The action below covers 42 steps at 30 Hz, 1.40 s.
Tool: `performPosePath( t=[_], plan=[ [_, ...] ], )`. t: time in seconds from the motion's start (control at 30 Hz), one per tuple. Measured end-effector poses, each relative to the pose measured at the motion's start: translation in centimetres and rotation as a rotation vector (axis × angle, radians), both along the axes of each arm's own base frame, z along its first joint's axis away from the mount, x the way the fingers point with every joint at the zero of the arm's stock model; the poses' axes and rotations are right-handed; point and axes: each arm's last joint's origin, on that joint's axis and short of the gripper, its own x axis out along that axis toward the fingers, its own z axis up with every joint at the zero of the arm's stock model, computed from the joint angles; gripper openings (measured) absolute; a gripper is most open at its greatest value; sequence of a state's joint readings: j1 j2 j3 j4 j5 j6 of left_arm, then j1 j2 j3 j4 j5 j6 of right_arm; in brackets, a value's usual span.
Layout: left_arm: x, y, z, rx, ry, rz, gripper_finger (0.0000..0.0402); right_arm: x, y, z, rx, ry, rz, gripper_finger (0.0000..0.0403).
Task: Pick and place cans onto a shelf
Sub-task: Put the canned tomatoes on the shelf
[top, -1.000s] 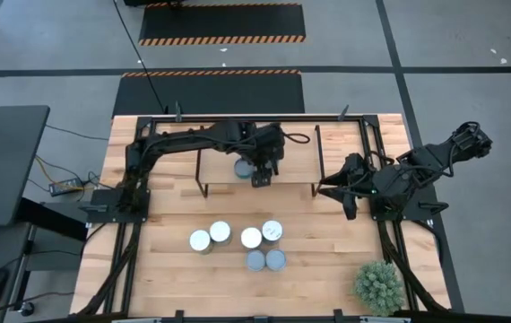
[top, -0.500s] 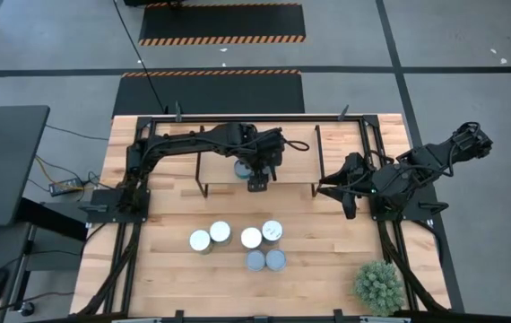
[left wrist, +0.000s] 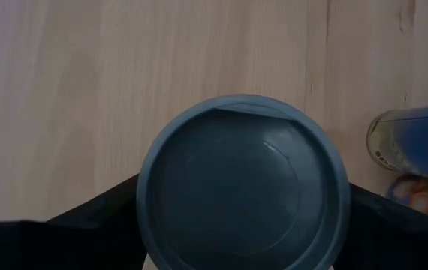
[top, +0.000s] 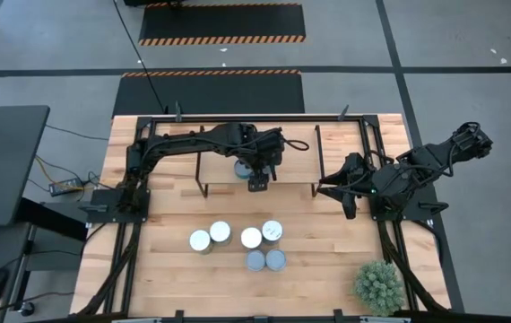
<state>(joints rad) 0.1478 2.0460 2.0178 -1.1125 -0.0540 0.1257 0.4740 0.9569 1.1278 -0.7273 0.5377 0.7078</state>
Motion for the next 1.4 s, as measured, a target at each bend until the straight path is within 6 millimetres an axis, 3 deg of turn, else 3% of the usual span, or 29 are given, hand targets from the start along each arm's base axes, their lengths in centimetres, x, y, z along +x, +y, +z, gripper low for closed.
performPosePath(
  t=[0.8,0.93,1.4],
  plan=[
    [-0.1,0.6,0.0,-0.058,-0.014,0.093,0.0316,0.9,0.2,-0.4,-0.021,0.017,0.001,0.0158],
    [0.2,0.3,0.2,0.026,-0.029,0.068,0.0315,1.4,0.1,-0.6,-0.032,0.031,-0.009,0.0158],
    [0.6,-0.2,0.3,0.062,-0.063,0.034,0.0316,1.7,0.2,-0.4,0.002,-0.007,-0.022,0.0158]
  ],
)
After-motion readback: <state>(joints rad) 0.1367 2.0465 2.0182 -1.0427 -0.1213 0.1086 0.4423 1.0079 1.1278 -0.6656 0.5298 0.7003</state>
